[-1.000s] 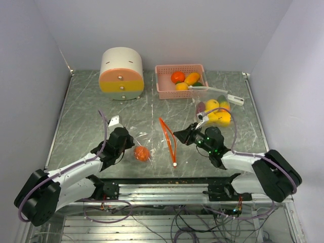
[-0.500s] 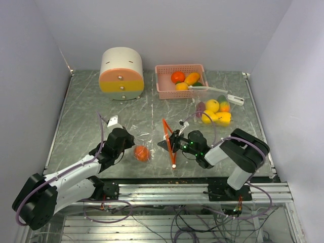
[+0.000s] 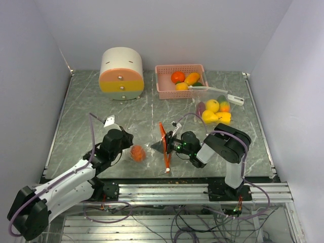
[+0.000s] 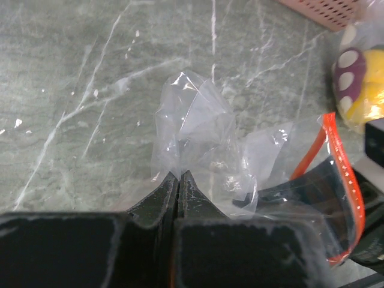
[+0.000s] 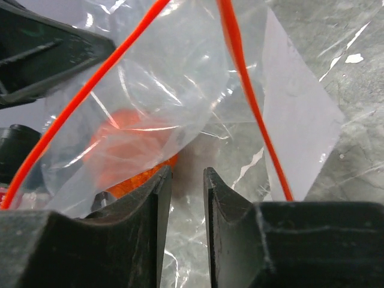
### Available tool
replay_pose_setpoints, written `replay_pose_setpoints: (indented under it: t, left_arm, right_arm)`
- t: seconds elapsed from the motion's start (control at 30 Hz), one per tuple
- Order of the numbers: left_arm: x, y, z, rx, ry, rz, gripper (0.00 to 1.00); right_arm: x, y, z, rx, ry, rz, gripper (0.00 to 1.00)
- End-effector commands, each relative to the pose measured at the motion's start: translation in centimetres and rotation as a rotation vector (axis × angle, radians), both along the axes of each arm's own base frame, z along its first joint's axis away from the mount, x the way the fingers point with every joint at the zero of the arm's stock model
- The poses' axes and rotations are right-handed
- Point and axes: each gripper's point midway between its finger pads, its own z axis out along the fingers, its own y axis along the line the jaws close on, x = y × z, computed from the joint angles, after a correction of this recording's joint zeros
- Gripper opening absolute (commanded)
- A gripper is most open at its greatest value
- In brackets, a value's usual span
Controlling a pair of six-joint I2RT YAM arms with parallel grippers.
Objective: Open the zip-top bag and remove the fake food
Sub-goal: Adjust the fake fruit in the zipper food storage bag.
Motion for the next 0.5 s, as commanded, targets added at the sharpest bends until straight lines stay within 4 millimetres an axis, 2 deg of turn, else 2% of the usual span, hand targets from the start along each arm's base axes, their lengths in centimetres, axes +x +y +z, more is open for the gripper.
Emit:
replay_pose_setpoints:
  t: [0.0, 0.13, 0.27, 0.37, 0.47]
  left_arm:
    - [0.2, -0.7, 4.5, -0.045, -0.072, -0.028, 0.07]
    - [0.0, -1.1, 6.6, -0.067, -0.095, -0.051, 0.07]
    - [-0.2, -1.7, 7.8, -0.102, -0.109, -0.076, 0.07]
    - [0.0, -1.7, 7.3, -0.088, -0.099, -0.072, 0.07]
    - [0.2, -1.5, 5.4, -0.053, -0.058, -0.058, 0.07]
  right_arm:
    - [0.5, -0.2, 0.6, 0.001, -0.052, -0.033, 0.29]
    - [0.6, -0.7, 0.1, -0.022, -0.058, -0.046, 0.32]
    - [0.4, -0.7, -0.1, -0.013, -0.053, -0.037, 0.35]
    - [0.1, -0.6, 0.1, 0.006, -0.053, -0.023, 0.38]
    - [-0.1, -0.5, 0.2, 0.016, -0.057, -0.015, 0.40]
